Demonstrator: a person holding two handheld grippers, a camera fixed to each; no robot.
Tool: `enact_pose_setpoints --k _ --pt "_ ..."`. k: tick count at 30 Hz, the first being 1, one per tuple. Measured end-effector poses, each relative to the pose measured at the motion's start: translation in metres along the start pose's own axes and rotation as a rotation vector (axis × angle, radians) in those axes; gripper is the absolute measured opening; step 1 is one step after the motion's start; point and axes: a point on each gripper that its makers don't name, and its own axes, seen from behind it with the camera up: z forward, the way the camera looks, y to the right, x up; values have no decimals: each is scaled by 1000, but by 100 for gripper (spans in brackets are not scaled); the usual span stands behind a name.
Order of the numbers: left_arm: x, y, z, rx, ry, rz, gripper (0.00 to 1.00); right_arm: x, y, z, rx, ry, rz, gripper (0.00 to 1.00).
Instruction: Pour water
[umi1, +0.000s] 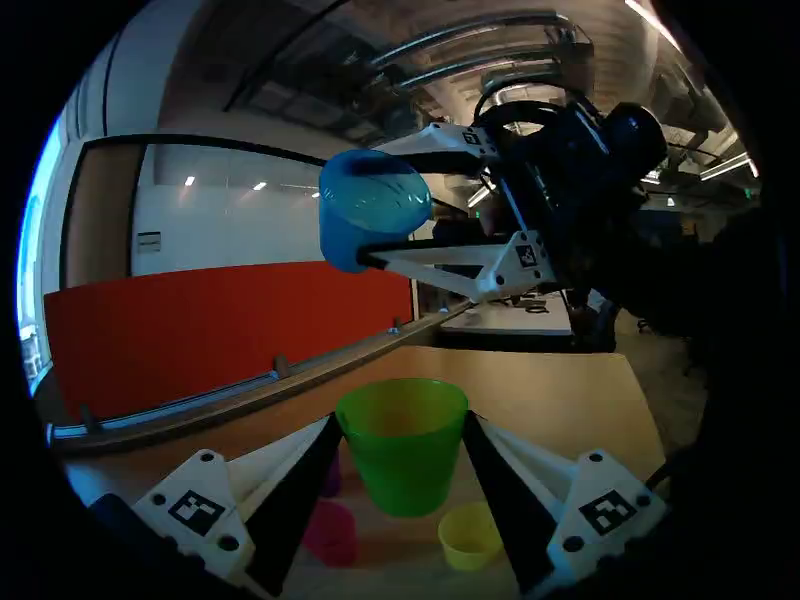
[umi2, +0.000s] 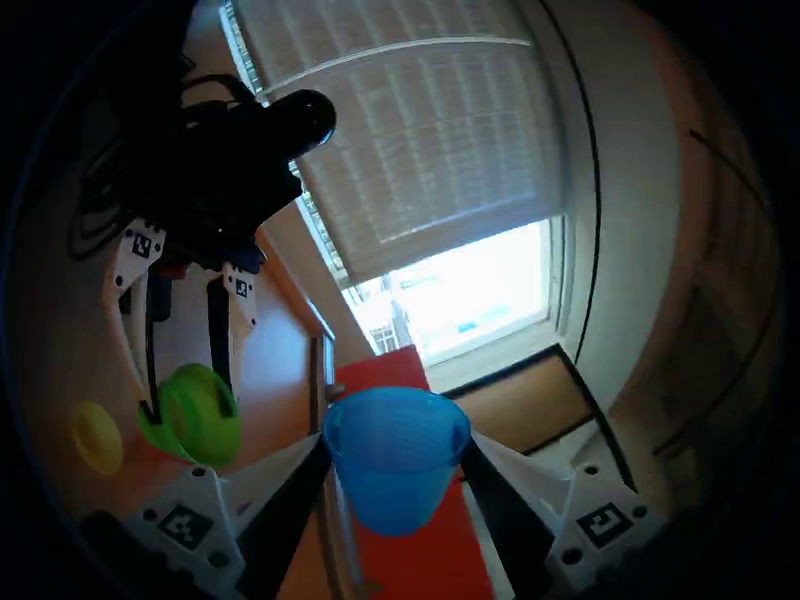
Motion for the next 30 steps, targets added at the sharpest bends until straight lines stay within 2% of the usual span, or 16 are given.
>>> enact_pose_setpoints --k 5,8,15,18,24,30 --pt "1 0 0 1 0 -1 87 -4 -7 -3 14 -14 138 90" --pt "1 0 0 1 1 0 87 -6 -14 -5 22 -19 259 90" --pt "0 -1 -1 4 -3 1 87 0 -16 -10 52 11 606 90" --pt "1 -1 -2 5 -3 2 87 2 -15 -11 58 26 712 90" --pt "2 -3 -5 11 -4 2 87 -2 -16 -13 68 19 881 90" --pt "2 -2 -6 10 -6 3 87 -1 -18 -16 80 26 995 90"
